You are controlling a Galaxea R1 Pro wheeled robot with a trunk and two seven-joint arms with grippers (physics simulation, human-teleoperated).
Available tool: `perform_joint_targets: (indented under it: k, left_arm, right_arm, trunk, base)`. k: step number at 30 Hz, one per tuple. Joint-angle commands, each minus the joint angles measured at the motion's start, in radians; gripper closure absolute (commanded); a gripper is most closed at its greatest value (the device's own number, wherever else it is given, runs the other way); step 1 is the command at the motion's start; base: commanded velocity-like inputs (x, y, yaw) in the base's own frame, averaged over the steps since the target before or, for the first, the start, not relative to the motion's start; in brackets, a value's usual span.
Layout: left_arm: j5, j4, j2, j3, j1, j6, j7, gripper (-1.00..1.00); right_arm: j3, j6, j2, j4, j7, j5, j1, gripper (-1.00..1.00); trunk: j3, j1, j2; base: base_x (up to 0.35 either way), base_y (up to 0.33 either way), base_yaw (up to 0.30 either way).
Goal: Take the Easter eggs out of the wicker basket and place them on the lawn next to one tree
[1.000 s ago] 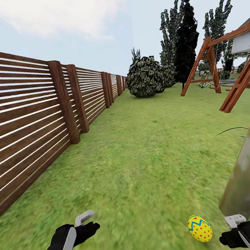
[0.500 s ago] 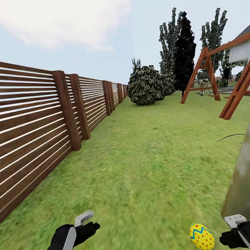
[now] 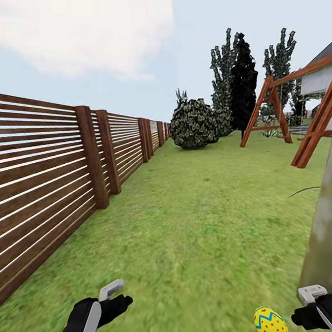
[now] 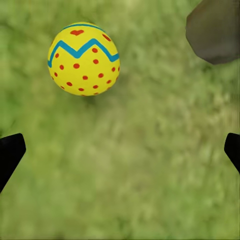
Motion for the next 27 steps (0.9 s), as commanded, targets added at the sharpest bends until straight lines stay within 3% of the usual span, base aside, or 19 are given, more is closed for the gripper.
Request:
perform_joint_targets:
  k: [1,4,11,27]
  left_arm:
    - [0.011,-0.001,-0.001,0.002,-0.001,0.005,0.009,-1.0]
    - [0.011,-0.001,-0.002,0.002,-0.001,0.005,0.009,-1.0]
    - [0.011,-0.001,-0.003,0.001,-0.001,0.005,0.009,-1.0]
    - [0.009,-0.001,-0.013,-0.003,-0.001,0.005,0.009,-1.0]
  right_arm:
    - [-0.002,0.004,0.0,-0.001,0.008,0.01,0.0,-1.0]
    - [-0.003,0.004,0.001,-0.001,0.008,0.01,0.0,-1.0]
    - [-0.002,0.004,0.001,-0.001,0.008,0.01,0.0,-1.0]
    - [-0.002,0.004,0.001,-0.001,0.008,0.01,0.0,-1.0]
  trunk:
    - [0.003,-0.001,0.0]
    - [0.014,-0.002,0.0]
    - [0.036,-0.029,0.049]
    - [0.086,-0.09,0.161]
  base:
    - [0.0,0.0,0.0]
    - [-0.021,0.002,0.0]
    - [-0.251,0.004,0.0]
    - [-0.265,-0.188,0.0]
